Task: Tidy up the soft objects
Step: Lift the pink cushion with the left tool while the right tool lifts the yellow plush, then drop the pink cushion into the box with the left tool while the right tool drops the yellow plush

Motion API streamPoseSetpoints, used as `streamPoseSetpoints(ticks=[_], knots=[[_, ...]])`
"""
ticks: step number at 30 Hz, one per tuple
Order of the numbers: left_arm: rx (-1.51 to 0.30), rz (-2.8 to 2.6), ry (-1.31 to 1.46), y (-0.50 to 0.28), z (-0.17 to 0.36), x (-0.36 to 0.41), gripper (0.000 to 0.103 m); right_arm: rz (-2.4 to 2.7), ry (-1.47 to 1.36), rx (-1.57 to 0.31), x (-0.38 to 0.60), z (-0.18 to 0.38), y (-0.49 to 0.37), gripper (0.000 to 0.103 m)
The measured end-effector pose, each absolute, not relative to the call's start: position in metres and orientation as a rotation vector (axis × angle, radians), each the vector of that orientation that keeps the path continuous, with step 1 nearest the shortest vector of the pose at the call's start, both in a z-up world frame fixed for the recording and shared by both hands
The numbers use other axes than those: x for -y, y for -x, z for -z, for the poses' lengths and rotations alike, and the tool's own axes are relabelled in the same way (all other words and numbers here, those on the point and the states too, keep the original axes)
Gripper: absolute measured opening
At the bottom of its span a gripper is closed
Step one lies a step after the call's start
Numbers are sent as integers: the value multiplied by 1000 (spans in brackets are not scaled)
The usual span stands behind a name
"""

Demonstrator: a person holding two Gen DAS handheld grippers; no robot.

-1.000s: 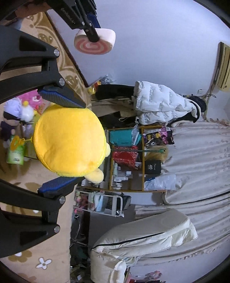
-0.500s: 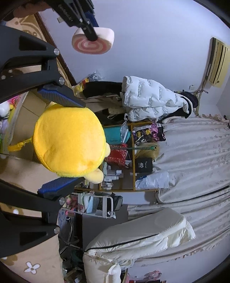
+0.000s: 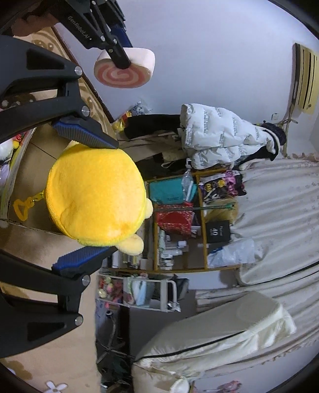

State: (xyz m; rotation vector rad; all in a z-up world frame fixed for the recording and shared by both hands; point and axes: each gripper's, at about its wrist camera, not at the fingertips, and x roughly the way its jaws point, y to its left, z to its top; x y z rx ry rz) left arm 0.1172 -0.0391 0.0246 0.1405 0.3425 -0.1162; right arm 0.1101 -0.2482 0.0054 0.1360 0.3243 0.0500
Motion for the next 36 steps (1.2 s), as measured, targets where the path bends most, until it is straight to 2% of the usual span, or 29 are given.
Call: streamPoseSetpoints(ticks=[16,36], knots=[[-469,167,-176,-147,18,55,30,-88,-120,-430,246,32,-136,79],[-574,193,-210,-155,44,64,32,-126,-120,-541,237,57,-147,81]])
